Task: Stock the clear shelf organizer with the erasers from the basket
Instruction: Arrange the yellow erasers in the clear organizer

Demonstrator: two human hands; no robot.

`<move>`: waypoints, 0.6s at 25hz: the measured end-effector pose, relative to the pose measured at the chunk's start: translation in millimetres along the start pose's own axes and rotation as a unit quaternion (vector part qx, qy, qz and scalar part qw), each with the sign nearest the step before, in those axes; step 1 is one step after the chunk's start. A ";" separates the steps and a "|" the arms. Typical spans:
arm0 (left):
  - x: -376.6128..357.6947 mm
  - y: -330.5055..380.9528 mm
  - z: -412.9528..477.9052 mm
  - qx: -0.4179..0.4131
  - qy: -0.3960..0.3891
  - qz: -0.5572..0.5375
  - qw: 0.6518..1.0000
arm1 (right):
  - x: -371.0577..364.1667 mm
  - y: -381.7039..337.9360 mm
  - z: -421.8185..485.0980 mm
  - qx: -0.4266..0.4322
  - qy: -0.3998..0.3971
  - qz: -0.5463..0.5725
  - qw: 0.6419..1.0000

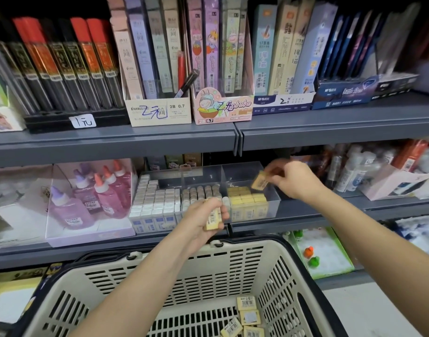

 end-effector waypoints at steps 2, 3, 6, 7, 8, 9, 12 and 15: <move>6.3 1.0 -0.7 -0.011 -0.006 0.006 1.000 | -1.2 3.6 11.9 -0.003 0.034 -0.088 0.996; 8.4 0.1 -1.5 -0.015 -0.013 0.016 1.000 | -5.4 3.4 15.7 -0.007 0.015 -0.099 0.995; 12.3 -3.2 -3.8 -0.025 -0.031 0.034 0.999 | -24.5 3.3 20.4 0.009 -0.045 -0.152 0.987; 13.3 -3.2 -3.8 -0.032 -0.030 0.031 0.999 | -29.7 4.0 21.2 0.014 -0.059 -0.159 0.985; 13.9 -3.1 -3.7 -0.038 -0.025 0.025 0.999 | -33.6 4.1 21.6 0.016 -0.070 -0.165 0.984; 14.4 -2.8 -3.8 -0.042 -0.020 0.018 0.999 | -37.2 4.2 22.2 0.018 -0.077 -0.185 0.980; 14.0 -1.8 -6.8 -0.034 -0.023 0.001 0.999 | -45.7 1.9 26.3 0.043 -0.088 -0.297 0.950; 12.3 -3.5 -11.3 -0.013 -0.043 -0.026 0.999 | -44.1 -3.3 20.1 0.067 -0.076 -0.343 0.934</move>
Point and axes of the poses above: each hand's wrist, its own z-axis towards the middle knuckle, its own x-axis out of the back of the hand, y = z × x, the point moved 1 cm from there along z, towards the middle knuckle, and after that the axes turned 7 degrees about -x, right-handed, at the moved point
